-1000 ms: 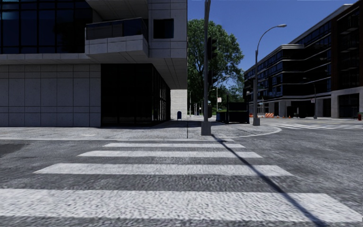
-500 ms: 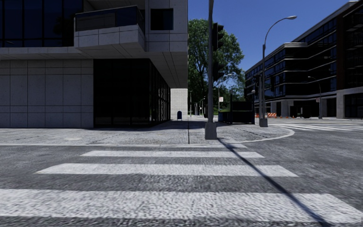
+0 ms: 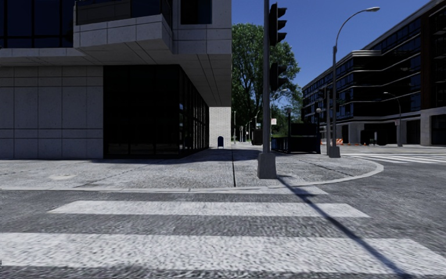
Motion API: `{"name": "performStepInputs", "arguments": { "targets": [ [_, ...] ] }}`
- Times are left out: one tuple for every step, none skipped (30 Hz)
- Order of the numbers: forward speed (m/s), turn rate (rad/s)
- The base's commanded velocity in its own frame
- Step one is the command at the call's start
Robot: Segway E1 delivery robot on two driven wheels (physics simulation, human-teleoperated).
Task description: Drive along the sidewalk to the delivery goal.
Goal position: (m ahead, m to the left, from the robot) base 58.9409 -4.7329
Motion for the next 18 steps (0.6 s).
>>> {"name": "performStepInputs", "arguments": {
  "targets": [
    [2.0, 0.0],
    [2.0, 0.0],
    [2.0, 0.0],
    [2.0, 0.0],
    [2.0, 0.0],
    [2.0, 0.0],
    [2.0, 0.0],
    [2.0, 0.0],
    [2.0, 0.0],
    [2.0, 0.0],
    [2.0, 0.0],
    [2.0, 0.0],
    [2.0, 0.0],
    [2.0, 0.0],
    [2.0, 0.0],
    [2.0, 0.0],
    [2.0, 0.0],
    [2.0, 0.0]
  ]
}}
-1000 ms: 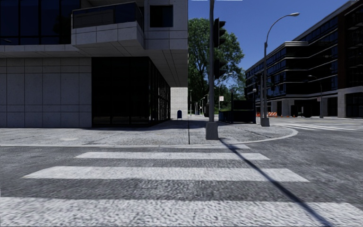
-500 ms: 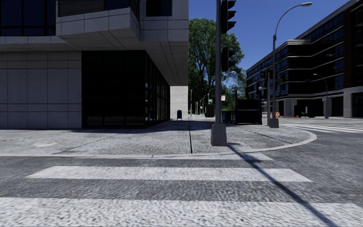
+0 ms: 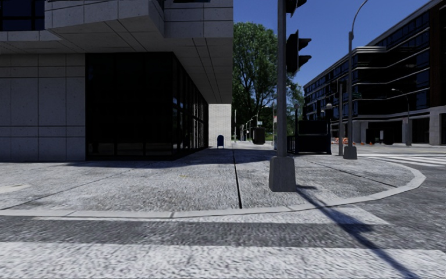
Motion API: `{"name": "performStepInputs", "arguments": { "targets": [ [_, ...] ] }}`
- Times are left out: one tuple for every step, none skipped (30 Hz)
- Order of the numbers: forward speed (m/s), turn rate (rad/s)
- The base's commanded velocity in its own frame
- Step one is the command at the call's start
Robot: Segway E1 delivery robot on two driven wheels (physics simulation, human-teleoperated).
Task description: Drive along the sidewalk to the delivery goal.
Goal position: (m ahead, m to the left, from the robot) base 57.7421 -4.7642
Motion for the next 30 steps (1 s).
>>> {"name": "performStepInputs", "arguments": {
  "targets": [
    [2.0, 0.0],
    [2.0, 0.0],
    [2.0, -0.05],
    [2.0, -0.15],
    [2.0, -0.21],
    [2.0, -0.22],
    [2.0, -0.22],
    [2.0, -0.23],
    [2.0, -0.23],
    [2.0, -0.23],
    [2.0, -0.23],
    [2.0, -0.24],
    [2.0, -0.25],
    [2.0, -0.25],
    [2.0, -0.25],
    [2.0, -0.21],
    [2.0, -0.2],
    [2.0, -0.2],
    [2.0, -0.1],
    [2.0, -0.1],
    [2.0, 0.0],
    [2.0, 0.0],
    [1.97, 0.0],
    [1.83, 0.0],
    [1.64, 0.0],
    [1.53, 0.0],
    [1.53, 0.0],
    [1.45, 0.0],
    [1.42, 0.0],
    [1.4, 0.0]
  ]
}}
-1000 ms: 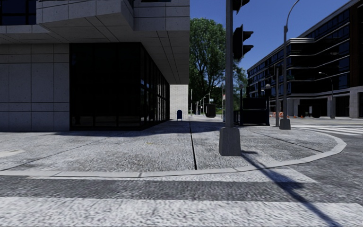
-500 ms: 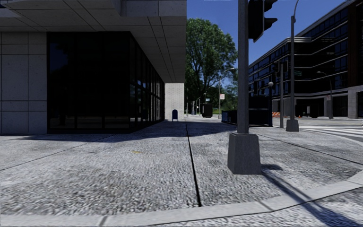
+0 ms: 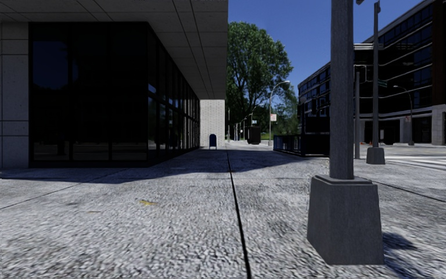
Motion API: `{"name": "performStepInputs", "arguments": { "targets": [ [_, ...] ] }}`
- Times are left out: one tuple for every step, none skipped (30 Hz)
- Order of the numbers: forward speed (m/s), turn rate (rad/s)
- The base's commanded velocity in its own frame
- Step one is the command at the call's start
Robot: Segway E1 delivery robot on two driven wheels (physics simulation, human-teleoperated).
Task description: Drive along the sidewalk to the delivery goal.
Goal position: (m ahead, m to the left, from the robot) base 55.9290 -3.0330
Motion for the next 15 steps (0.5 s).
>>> {"name": "performStepInputs", "arguments": {
  "targets": [
    [1.4, 0.0],
    [1.4, 0.0],
    [1.4, 0.0],
    [1.4, 0.0],
    [1.4, 0.0],
    [1.4, 0.0],
    [1.4, 0.0],
    [1.4, 0.0],
    [1.4, 0.0],
    [1.4, 0.0],
    [1.4, 0.0],
    [1.4, 0.0],
    [1.4, 0.0],
    [1.4, 0.0],
    [1.4, 0.0]
  ]
}}
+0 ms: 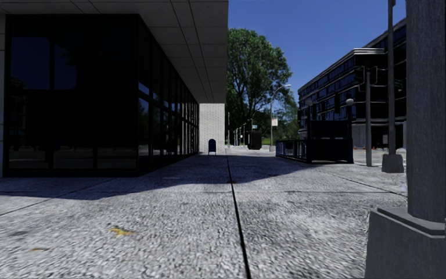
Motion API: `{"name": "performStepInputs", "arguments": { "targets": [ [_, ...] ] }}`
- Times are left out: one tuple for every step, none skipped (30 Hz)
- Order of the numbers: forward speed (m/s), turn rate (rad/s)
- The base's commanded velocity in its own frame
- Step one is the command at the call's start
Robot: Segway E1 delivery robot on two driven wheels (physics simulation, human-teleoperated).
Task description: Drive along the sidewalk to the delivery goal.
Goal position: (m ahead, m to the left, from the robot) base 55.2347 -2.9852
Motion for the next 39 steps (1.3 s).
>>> {"name": "performStepInputs", "arguments": {
  "targets": [
    [1.41, 0.0],
    [1.41, 0.0],
    [1.41, 0.0],
    [1.41, 0.0],
    [1.41, 0.0],
    [1.41, 0.0],
    [1.41, 0.0],
    [1.41, 0.0],
    [1.42, 0.0],
    [1.42, 0.0],
    [1.42, 0.0],
    [1.42, 0.0],
    [1.42, 0.0],
    [1.42, 0.0],
    [1.42, 0.0],
    [1.42, 0.0],
    [1.42, 0.0],
    [1.42, 0.0],
    [1.53, 0.0],
    [2.0, 0.0],
    [2.0, 0.0],
    [2.0, 0.0],
    [2.0, 0.0],
    [2.0, 0.0],
    [2.0, 0.0],
    [2.0, -0.02],
    [2.0, -0.15],
    [2.0, -0.19],
    [2.0, -0.19],
    [2.0, -0.2],
    [2.0, -0.21],
    [2.0, -0.22],
    [2.0, -0.27],
    [2.0, -0.31],
    [2.0, -0.33],
    [2.0, -0.33],
    [2.0, -0.33],
    [2.0, -0.33],
    [2.0, -0.33]
  ]
}}
